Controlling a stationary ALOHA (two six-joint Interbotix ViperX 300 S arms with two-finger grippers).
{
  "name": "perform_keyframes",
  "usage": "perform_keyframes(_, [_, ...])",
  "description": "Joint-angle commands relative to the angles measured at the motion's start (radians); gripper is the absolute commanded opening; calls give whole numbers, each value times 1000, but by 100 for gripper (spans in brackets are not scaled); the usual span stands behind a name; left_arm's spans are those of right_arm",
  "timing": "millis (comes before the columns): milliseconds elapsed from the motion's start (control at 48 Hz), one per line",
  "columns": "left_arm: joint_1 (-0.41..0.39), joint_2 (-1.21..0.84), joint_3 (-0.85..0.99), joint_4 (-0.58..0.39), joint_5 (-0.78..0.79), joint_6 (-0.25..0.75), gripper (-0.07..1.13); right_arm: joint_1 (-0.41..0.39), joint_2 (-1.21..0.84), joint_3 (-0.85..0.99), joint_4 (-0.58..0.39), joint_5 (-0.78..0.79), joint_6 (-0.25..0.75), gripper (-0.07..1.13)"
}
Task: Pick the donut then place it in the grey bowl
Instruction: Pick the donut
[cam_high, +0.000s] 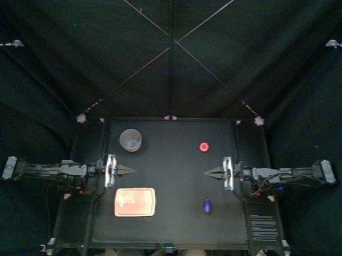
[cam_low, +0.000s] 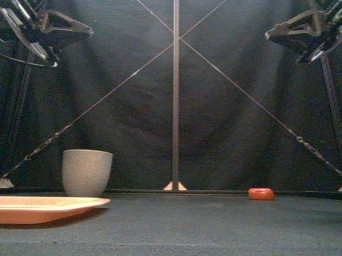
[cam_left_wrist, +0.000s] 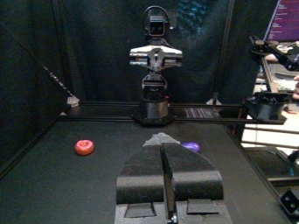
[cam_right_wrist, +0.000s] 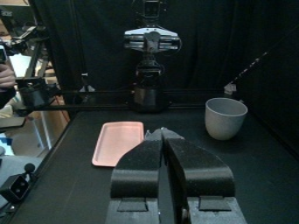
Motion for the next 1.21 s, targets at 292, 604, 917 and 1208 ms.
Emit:
perform_keyframes(292, [103,11,-3,0,-14,2,0,-322,184,-12,17,-6,9,18])
perform_keyframes(604, [107,11,2,2,-14,2,0,-499,270,5,97,26,9,77])
perform_keyframes(917, [107,9,3,5,-15,3,0,-580,382,-14,127,38,11,106])
perform_keyframes(1208, [120,9,11,11,-15,3,0,-735,561,-117,304,201,29,106])
